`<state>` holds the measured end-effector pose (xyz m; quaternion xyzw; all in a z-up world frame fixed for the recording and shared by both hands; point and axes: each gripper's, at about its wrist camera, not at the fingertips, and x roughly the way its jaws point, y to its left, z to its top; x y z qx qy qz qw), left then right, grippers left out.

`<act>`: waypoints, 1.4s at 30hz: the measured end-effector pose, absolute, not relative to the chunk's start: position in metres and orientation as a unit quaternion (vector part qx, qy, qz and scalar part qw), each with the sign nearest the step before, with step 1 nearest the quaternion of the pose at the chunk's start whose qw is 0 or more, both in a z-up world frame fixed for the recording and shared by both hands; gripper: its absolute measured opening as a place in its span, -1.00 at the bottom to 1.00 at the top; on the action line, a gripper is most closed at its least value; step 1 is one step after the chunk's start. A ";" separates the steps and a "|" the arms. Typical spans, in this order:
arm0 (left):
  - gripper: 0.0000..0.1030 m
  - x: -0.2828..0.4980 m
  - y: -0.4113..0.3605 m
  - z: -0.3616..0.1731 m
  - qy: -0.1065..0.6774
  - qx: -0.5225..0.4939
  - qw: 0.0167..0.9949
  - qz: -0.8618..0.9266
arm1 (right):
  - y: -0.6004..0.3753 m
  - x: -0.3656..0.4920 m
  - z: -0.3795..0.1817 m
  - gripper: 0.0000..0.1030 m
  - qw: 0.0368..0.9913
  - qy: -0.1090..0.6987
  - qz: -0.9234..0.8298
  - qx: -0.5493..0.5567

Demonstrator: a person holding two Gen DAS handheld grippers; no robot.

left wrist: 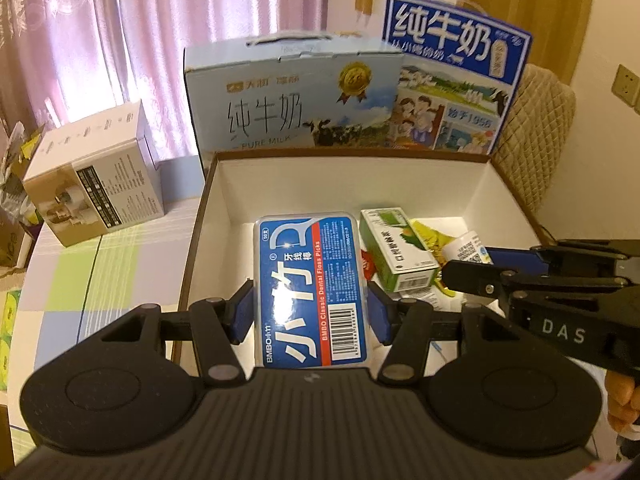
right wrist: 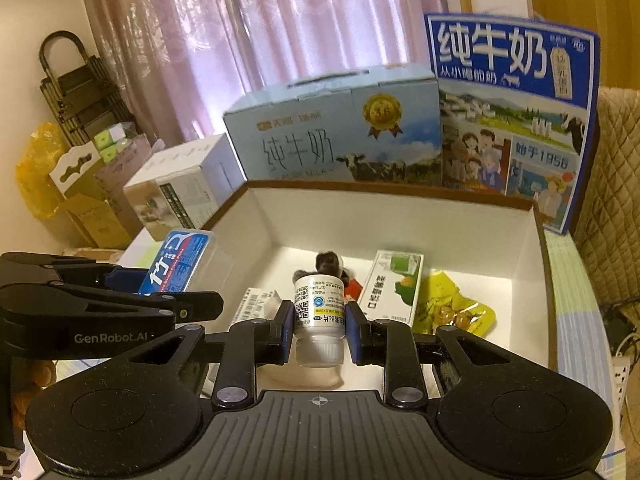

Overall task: Organize objects
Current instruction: 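Lift the toothpick box and pill bottle and carry both over the brown box, then lower the toothpick box with the left tool while the right releases the pill bottle inside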

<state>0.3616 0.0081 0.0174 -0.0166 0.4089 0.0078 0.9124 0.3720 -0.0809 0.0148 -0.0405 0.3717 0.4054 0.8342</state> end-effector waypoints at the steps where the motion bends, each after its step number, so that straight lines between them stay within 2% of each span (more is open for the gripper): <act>1: 0.02 0.365 0.009 0.014 0.412 -0.018 0.911 0.009 | -0.080 0.375 0.011 -0.54 0.832 0.379 0.403 -0.039; 17: 0.02 0.389 0.015 -0.019 0.456 -0.028 0.890 0.013 | -0.080 0.398 -0.034 -0.54 0.804 0.468 0.367 -0.029; 27: 0.02 0.390 0.015 -0.025 0.463 -0.030 0.886 0.010 | -0.080 0.403 -0.035 -0.50 0.803 0.478 0.356 -0.005; 31: 0.02 0.389 0.014 -0.025 0.464 -0.031 0.885 0.008 | -0.083 0.403 -0.034 -0.35 0.806 0.476 0.353 -0.001; 42: 0.02 0.389 0.011 -0.027 0.467 -0.031 0.884 0.007 | -0.090 0.403 -0.034 -0.34 0.809 0.476 0.346 -0.001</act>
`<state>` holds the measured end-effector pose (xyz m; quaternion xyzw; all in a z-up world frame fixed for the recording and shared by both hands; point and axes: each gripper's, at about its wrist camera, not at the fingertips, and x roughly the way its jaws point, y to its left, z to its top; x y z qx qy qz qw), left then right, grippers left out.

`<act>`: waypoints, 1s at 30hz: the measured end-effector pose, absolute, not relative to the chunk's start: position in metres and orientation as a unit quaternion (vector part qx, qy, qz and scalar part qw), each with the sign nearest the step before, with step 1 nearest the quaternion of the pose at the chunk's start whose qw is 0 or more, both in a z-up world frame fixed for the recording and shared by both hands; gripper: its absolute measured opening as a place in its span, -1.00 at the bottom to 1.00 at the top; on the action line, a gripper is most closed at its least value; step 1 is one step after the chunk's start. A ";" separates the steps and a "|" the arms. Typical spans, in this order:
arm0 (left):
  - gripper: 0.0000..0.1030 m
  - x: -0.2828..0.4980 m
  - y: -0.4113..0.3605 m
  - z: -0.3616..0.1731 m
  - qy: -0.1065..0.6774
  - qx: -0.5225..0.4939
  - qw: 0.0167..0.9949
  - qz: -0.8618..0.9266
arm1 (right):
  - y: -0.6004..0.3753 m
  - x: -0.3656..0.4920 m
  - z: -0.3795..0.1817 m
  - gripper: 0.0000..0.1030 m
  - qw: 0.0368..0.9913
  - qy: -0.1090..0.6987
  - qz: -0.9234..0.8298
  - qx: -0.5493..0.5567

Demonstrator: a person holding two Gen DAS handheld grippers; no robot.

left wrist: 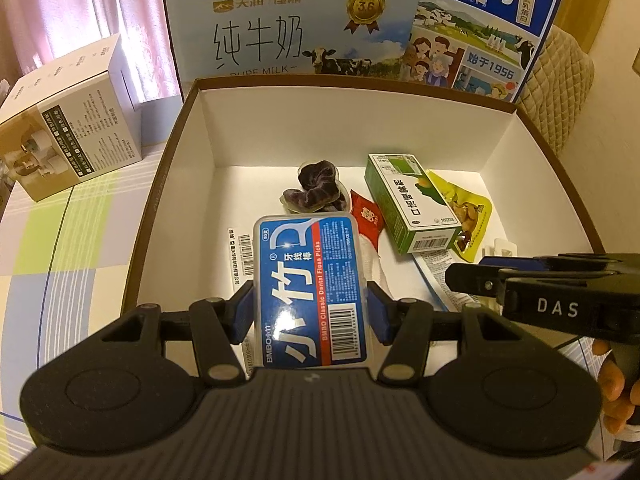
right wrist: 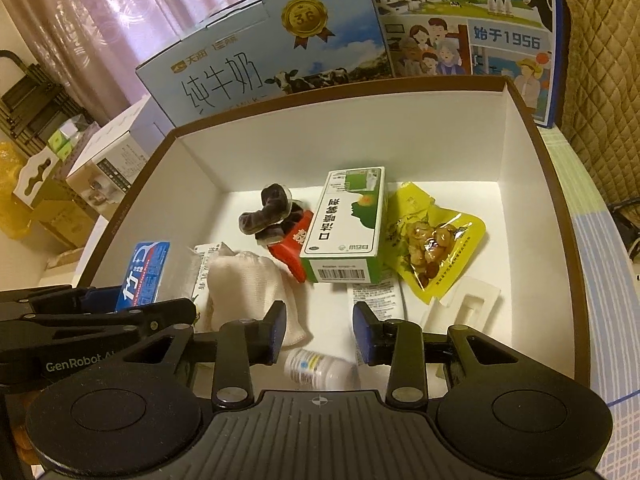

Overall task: Organize objects
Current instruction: 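Lower the toothpick box with the left tool while the right releases the pill bottle inside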

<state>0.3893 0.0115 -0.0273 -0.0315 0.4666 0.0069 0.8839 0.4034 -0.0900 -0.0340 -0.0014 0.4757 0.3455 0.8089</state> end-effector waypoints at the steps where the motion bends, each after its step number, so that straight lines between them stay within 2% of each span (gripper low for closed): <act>1: 0.02 0.389 0.011 -0.027 0.467 -0.032 0.884 0.007 | -0.090 0.403 -0.034 -0.34 0.809 0.476 0.346 -0.002; 9: 0.02 0.389 0.010 -0.027 0.466 -0.037 0.884 0.001 | -0.090 0.402 -0.034 -0.33 0.809 0.477 0.345 -0.005; 13: 0.26 0.387 0.006 -0.026 0.458 -0.032 0.888 -0.005 | -0.090 0.402 -0.035 -0.31 0.809 0.477 0.343 -0.008; 17: 0.41 0.386 0.004 -0.026 0.455 -0.030 0.890 -0.006 | -0.091 0.400 -0.035 -0.20 0.810 0.476 0.343 -0.012; 23: 0.46 0.385 0.006 -0.027 0.457 -0.031 0.889 -0.001 | -0.092 0.398 -0.034 -0.04 0.811 0.474 0.343 -0.019; 30: 0.48 0.383 0.007 -0.026 0.457 -0.031 0.889 0.004 | -0.094 0.394 -0.033 0.04 0.812 0.473 0.342 -0.021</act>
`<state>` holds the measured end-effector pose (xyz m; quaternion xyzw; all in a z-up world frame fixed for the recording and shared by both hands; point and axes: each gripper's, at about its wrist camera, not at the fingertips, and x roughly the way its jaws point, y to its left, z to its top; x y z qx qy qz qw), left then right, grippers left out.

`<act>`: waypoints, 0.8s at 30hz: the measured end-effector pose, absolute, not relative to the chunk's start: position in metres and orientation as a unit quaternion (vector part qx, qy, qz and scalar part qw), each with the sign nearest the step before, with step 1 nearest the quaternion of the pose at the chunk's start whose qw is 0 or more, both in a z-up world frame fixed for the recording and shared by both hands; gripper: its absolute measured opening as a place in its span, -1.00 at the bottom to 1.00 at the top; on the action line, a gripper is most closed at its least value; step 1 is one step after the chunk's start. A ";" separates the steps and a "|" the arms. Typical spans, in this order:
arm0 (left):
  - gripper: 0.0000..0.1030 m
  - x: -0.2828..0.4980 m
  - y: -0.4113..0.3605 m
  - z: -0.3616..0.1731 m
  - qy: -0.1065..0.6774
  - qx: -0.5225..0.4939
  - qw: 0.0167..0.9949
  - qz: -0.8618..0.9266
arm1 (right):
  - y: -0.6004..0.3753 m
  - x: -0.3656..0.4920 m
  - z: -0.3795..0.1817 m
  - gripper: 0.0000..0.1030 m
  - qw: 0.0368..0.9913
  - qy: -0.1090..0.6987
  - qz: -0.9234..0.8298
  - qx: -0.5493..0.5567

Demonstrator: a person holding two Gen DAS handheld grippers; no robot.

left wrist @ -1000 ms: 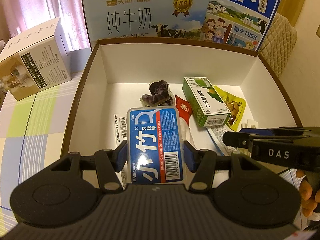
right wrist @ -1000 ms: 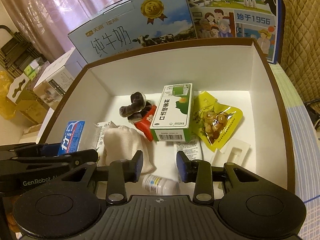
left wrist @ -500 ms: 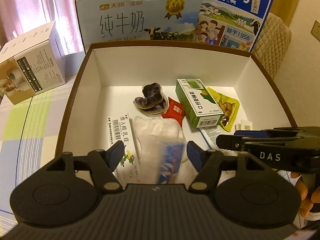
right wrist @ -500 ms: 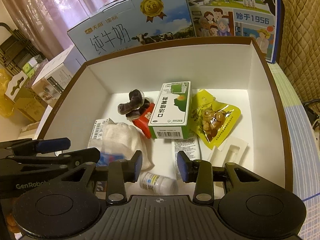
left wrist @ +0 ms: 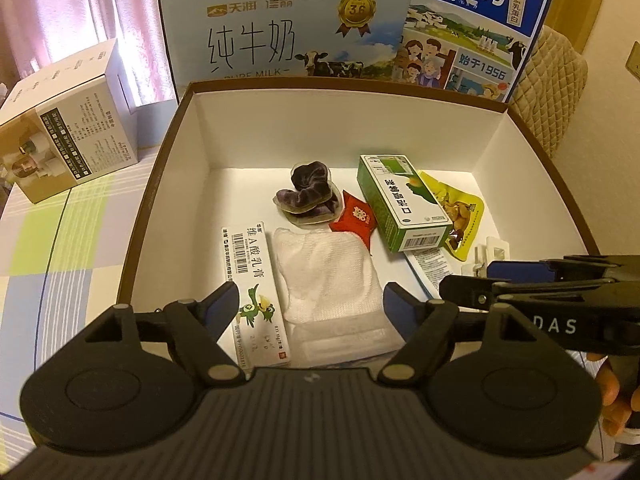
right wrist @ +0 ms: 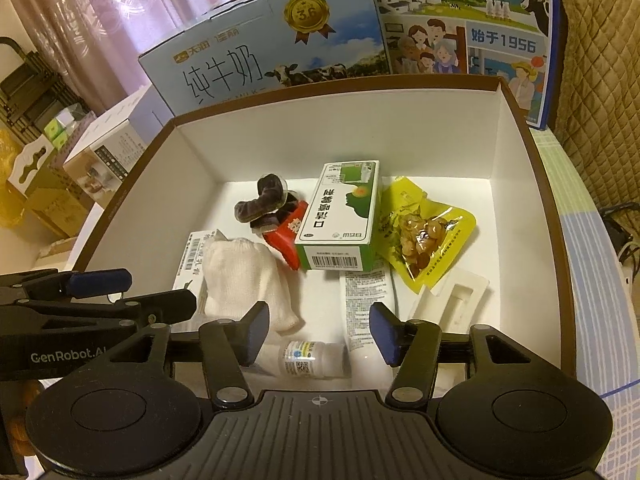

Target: Organize objects

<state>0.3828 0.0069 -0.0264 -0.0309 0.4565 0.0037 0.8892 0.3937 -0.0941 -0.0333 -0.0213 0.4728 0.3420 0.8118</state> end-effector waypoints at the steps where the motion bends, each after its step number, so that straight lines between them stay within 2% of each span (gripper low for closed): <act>1: 0.49 0.382 0.007 -0.026 0.456 -0.031 0.889 0.004 | -0.095 0.393 -0.033 0.05 0.812 0.473 0.342 -0.022; 8: 0.52 0.378 0.006 -0.023 0.454 -0.029 0.890 0.007 | -0.100 0.387 -0.030 0.10 0.815 0.469 0.341 -0.021; 21: 0.74 0.359 0.000 -0.007 0.440 -0.019 0.897 0.031 | -0.122 0.366 -0.012 0.18 0.828 0.442 0.345 -0.019; 24: 0.85 0.350 -0.003 0.001 0.431 -0.021 0.902 0.031 | -0.132 0.360 -0.005 0.19 0.834 0.431 0.344 -0.012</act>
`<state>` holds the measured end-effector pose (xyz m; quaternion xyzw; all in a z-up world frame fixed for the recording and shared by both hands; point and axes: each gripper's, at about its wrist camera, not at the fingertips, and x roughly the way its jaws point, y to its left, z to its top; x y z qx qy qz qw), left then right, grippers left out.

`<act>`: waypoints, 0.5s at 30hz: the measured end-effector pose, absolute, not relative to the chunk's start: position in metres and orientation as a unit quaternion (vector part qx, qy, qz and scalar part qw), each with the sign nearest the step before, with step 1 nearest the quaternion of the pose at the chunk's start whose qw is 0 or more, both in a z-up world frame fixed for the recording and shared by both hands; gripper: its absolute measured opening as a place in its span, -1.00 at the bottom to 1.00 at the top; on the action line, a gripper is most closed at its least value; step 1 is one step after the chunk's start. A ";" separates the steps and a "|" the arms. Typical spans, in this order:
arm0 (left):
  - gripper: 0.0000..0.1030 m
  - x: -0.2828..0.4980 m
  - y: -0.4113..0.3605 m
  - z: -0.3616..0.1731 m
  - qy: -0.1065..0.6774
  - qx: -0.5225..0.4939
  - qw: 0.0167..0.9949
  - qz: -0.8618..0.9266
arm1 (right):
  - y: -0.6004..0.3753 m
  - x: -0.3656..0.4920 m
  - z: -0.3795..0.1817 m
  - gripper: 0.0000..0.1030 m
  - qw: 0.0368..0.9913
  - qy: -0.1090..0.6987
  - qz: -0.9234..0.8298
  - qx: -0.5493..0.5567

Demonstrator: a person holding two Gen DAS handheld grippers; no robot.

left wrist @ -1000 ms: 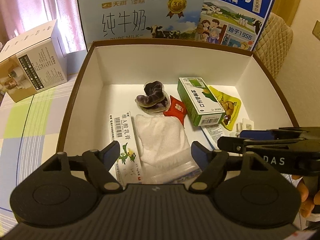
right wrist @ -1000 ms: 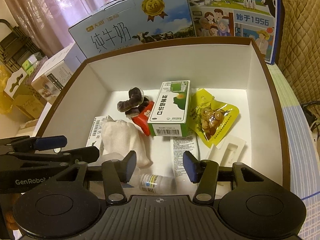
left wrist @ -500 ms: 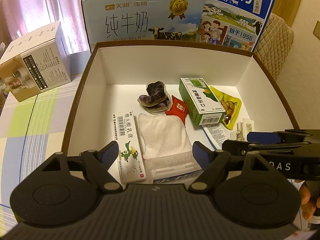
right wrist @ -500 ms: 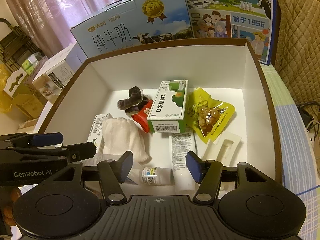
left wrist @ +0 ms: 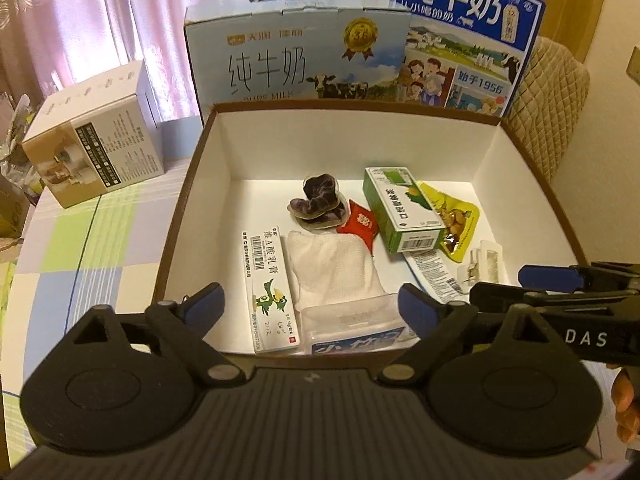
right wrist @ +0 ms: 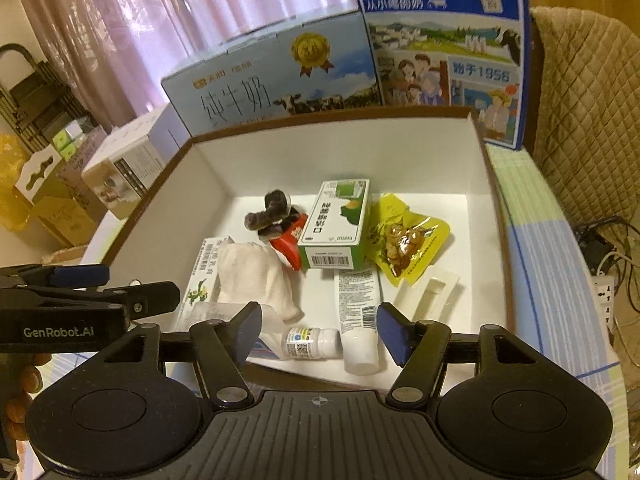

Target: Organize objects

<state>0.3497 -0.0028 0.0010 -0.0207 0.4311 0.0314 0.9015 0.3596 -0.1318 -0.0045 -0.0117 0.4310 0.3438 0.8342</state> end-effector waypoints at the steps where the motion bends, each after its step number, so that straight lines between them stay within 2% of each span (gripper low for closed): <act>1: 0.87 0.346 -0.004 0.004 0.427 -0.019 0.903 0.032 | -0.136 0.357 -0.002 0.19 0.836 0.427 0.344 -0.009; 8: 0.98 0.315 -0.016 0.028 0.387 -0.008 0.921 0.038 | -0.159 0.335 0.017 0.22 0.847 0.400 0.350 -0.001; 15: 0.99 0.276 -0.026 0.048 0.357 -0.014 0.933 0.052 | -0.182 0.310 0.031 0.26 0.850 0.382 0.362 -0.001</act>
